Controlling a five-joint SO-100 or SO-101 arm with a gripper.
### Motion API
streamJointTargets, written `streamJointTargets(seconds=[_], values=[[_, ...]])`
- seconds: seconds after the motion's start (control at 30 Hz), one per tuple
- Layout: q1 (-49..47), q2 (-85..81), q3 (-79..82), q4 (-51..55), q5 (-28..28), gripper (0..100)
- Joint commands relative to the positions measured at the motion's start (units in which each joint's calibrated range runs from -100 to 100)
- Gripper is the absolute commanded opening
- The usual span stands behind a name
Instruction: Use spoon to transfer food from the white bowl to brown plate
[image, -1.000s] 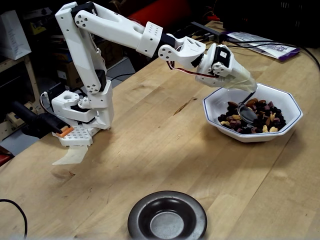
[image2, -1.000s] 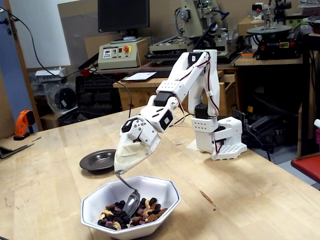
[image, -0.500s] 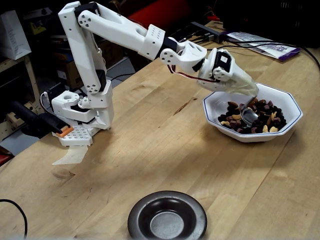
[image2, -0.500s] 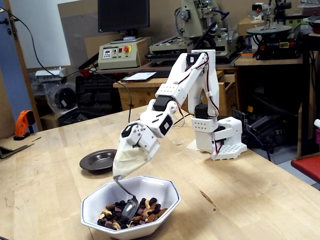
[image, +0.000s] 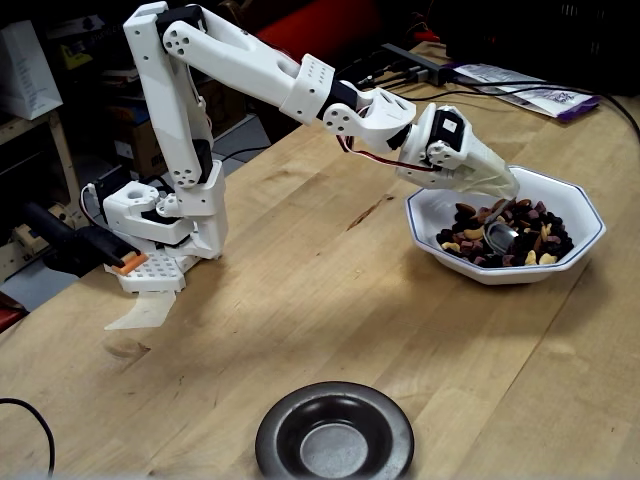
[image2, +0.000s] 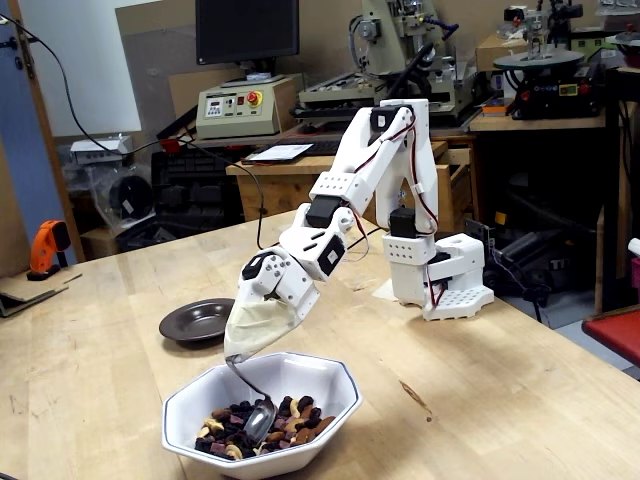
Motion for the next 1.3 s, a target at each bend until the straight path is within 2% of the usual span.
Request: streamJointTargets(seconds=[0.0,0.27,0.6,1.27], values=[[0.4,-0.8,-0.8,-0.1,-0.1,5],[0.3,-0.9,-0.9,-0.3,0.0,5],[0.4,-0.9,1.0,-11.5,0.0,5],[0.4,-1.1,6.8,-20.6,0.1,5]])
